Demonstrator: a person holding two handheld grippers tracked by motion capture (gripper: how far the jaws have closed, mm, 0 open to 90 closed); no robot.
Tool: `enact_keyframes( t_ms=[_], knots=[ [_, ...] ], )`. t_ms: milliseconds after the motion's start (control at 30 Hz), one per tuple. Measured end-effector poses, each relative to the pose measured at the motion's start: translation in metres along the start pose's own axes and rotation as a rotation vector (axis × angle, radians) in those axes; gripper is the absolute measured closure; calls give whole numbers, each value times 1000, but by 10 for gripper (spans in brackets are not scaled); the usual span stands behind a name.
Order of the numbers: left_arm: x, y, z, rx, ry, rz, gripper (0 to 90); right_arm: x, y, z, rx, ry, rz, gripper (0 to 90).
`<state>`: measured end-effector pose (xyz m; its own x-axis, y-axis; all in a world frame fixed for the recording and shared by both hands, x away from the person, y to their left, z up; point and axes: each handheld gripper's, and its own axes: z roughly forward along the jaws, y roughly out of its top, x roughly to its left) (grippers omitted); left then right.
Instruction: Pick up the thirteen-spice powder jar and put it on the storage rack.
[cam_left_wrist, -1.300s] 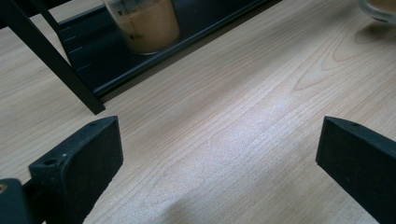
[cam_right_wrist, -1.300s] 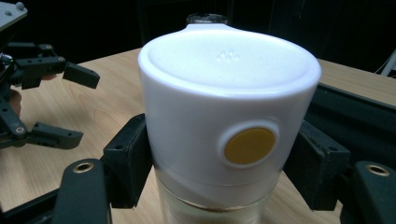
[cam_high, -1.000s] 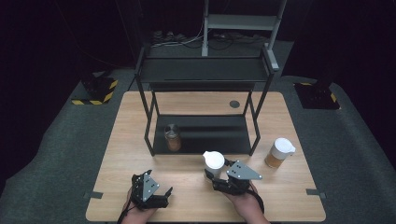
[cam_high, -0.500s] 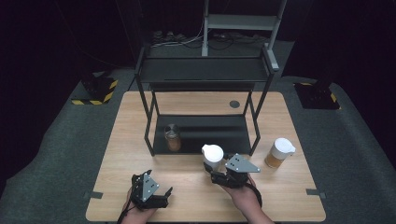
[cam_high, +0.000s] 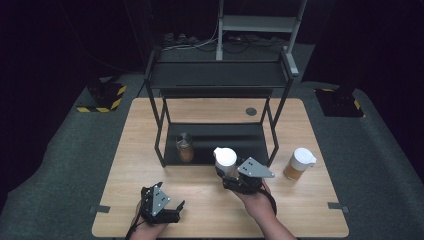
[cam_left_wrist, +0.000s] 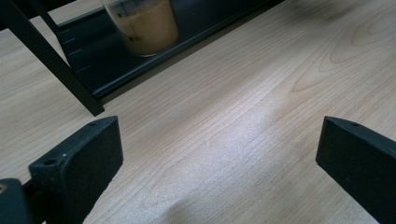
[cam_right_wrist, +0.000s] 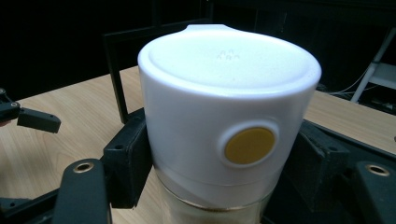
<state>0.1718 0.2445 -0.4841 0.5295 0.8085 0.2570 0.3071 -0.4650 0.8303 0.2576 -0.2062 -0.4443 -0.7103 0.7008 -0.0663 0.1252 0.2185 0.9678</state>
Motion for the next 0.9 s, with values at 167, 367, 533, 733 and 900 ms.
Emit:
enact_keyframes(
  t_ms=[167, 367, 533, 733, 900],
  knots=[
    [1, 1, -1, 5, 1, 14, 9, -1, 4, 6, 0, -5, -1, 302],
    [-2, -4, 2, -24, -13, -49, 9, -1, 8, 12, 1, -13, -8, 302],
    [-3, -4, 1, -26, -13, -47, 9, -1, 11, 18, 0, -20, -8, 302],
    [-2, -4, 2, -25, -15, -53, 9, -3, 11, 26, -2, -22, -5, 302],
    [-1, -5, 1, -28, -17, -53, 9, -4, 12, 32, 3, -22, -1, 302]
  ],
)
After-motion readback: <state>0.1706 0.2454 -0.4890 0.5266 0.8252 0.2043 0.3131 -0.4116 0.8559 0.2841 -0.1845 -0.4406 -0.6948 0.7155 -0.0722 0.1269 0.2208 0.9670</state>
